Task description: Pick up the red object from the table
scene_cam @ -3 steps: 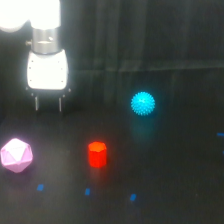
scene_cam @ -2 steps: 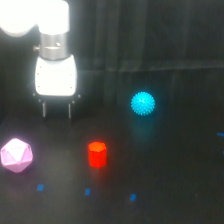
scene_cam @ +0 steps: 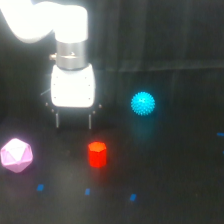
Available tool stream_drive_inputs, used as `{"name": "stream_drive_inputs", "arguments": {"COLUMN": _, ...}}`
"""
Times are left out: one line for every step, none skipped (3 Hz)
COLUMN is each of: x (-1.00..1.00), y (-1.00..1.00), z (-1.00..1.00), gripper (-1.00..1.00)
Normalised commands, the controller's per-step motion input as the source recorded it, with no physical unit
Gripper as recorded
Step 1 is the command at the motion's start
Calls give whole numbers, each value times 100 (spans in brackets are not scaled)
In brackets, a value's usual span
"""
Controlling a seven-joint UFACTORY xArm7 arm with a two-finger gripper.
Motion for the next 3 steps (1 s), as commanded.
{"name": "stream_drive_inputs", "arguments": {"x": 100, "y": -59, "z": -55, "gripper": 100}}
{"name": "stream_drive_inputs", "arguments": {"x": -34, "y": -100, "z": -29, "gripper": 100}}
{"name": "stream_drive_inputs", "arguments": {"x": -5, "y": -93, "z": -10, "gripper": 90}}
